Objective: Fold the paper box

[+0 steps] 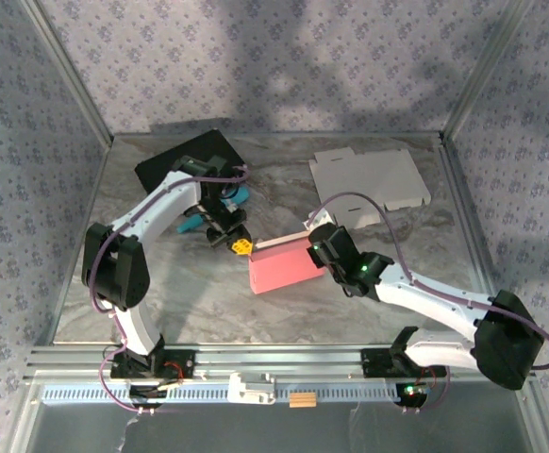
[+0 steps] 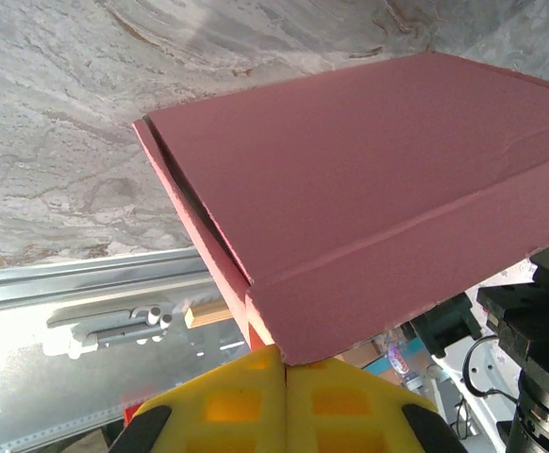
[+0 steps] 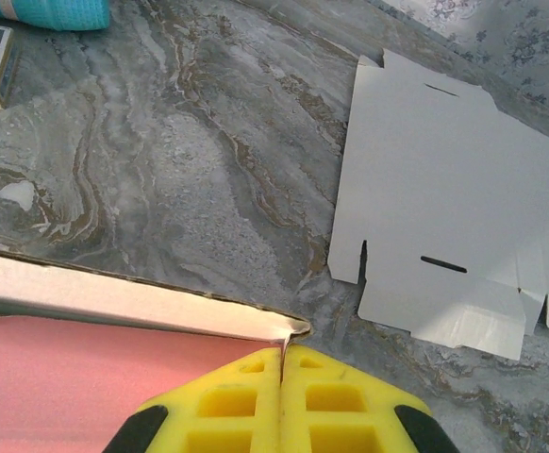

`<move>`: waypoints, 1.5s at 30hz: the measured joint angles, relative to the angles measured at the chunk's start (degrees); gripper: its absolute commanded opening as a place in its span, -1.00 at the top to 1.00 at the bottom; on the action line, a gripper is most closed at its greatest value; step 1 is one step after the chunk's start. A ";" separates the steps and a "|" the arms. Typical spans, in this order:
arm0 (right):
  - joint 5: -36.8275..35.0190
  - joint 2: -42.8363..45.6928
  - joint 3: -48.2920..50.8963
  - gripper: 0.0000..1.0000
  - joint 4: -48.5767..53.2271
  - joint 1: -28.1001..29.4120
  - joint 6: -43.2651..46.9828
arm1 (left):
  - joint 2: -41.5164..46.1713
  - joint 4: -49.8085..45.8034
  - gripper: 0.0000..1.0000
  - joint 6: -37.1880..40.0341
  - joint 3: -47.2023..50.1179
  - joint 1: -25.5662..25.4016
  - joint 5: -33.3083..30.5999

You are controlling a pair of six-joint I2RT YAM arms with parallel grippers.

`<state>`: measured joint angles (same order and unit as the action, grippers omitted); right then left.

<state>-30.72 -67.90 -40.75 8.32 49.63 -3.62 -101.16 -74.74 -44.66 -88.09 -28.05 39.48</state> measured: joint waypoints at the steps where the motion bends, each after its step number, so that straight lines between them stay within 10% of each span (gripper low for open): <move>1: -0.20 -0.13 0.00 1.00 -0.02 0.00 -0.22 | 0.00 0.00 1.00 0.02 0.00 -0.22 -0.02; 31: 0.07 -0.57 0.00 1.00 -0.66 -0.76 -6.05 | 3.63 2.62 1.00 7.56 2.60 -7.21 -7.19; 45: 1.44 2.34 3.19 1.00 -4.07 -0.76 -7.72 | 10.56 10.05 1.00 5.62 8.22 -13.64 -19.93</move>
<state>-29.28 -65.56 -37.56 4.25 48.86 -11.33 -90.61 -64.69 -39.05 -79.88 -41.69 19.55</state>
